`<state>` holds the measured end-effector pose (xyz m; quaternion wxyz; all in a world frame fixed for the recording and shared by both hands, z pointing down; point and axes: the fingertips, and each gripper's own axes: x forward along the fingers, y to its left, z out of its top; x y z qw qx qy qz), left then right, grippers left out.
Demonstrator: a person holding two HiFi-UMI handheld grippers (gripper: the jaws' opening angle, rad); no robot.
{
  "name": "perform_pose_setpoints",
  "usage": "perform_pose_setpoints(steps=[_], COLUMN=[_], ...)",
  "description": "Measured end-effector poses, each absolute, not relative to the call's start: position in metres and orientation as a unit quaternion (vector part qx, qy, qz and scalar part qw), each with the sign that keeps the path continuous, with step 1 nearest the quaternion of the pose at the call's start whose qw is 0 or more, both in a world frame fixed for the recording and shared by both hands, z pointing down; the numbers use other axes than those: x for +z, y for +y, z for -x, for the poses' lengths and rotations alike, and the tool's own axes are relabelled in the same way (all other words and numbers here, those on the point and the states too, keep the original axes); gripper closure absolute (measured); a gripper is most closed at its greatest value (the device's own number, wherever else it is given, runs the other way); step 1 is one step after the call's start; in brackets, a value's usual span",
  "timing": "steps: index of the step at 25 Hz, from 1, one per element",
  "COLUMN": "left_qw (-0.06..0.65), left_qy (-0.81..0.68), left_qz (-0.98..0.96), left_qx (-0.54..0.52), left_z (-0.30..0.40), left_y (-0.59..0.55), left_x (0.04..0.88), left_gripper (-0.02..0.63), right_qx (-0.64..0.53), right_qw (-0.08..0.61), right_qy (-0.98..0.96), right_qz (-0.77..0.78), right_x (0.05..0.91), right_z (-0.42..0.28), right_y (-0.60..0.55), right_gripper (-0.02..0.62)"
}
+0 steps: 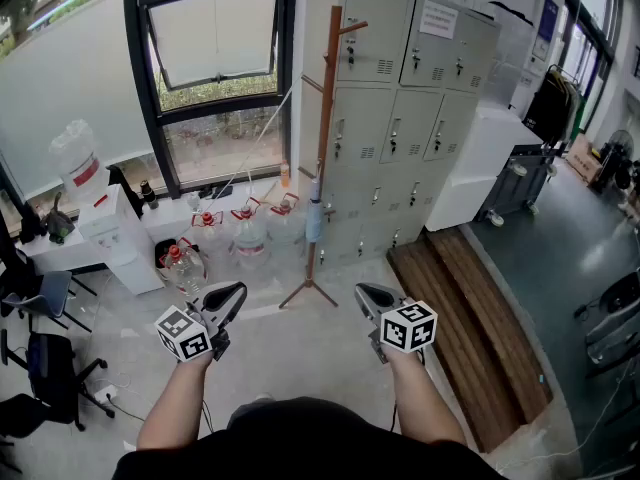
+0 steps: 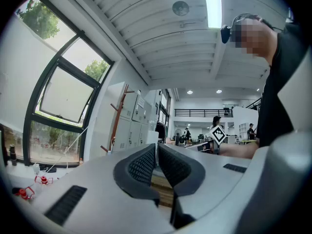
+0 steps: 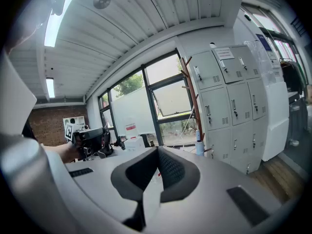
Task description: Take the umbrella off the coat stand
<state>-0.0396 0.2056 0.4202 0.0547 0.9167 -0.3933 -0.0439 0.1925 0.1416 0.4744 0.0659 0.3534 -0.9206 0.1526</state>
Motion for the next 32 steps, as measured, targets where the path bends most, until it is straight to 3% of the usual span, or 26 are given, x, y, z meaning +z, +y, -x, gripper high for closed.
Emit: perform_pose_setpoints(steps=[32], left_qw=[0.075], left_qy=[-0.365], left_qz=[-0.927], left_qx=[-0.049], left_z=[0.064], left_y=[0.117], left_x=[0.442], left_gripper=[0.571], right_qx=[0.173], right_qw=[0.086], right_qy=[-0.905], right_qz=[-0.379], right_x=[0.495], right_z=[-0.168], right_y=[0.056], right_gripper=[0.582])
